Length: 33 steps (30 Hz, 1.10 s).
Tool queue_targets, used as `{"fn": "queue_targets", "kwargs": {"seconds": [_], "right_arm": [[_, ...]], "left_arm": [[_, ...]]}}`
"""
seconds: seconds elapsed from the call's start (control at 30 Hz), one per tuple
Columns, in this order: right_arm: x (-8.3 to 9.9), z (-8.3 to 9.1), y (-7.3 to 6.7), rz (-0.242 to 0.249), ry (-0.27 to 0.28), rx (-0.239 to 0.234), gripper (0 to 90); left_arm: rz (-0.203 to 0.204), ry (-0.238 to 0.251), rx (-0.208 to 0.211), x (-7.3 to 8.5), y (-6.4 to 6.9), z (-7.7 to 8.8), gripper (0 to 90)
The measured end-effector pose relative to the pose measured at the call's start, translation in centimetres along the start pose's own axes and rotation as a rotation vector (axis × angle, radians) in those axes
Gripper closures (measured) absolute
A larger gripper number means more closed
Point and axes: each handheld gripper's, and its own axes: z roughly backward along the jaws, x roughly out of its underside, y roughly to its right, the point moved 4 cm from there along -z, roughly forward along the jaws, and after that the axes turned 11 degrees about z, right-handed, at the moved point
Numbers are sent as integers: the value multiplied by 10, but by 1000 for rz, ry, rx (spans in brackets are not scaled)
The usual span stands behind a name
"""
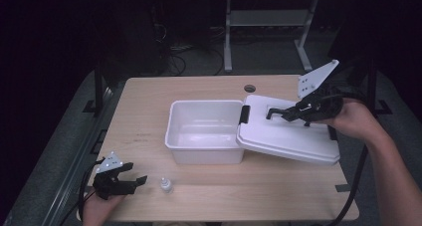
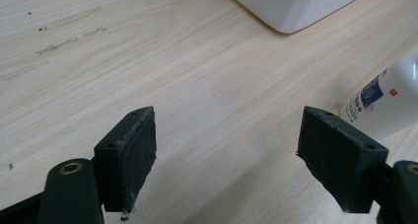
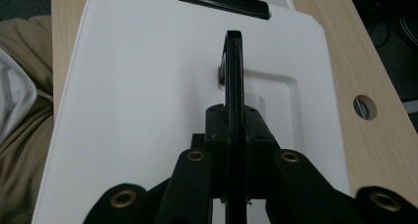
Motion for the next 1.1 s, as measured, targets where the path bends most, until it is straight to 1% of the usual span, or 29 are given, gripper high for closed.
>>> {"fn": "queue_targets", "kwargs": {"seconds": [0.4, 0.47, 0.5, 0.67, 0.83, 1.1], "right_arm": [[17, 10, -4, -16, -6, 12, 836], [18, 10, -4, -18, -7, 10, 836], [22, 9, -5, -20, -11, 9, 836], [29, 7, -7, -28, -8, 5, 836], [34, 6, -7, -31, -5, 4, 836], [47, 1, -10, -51, -3, -6, 836]], "left_arm": [[-4, -11, 1, 0, 0, -1, 226], [-4, -9, 1, 0, 0, -1, 226], [-4, -8, 1, 0, 0, -1, 226], [-7, -12, -2, 1, 0, -1, 226], [-3, -10, -2, 1, -1, -1, 225], [-3, -9, -4, 0, -1, -1, 226]]}}
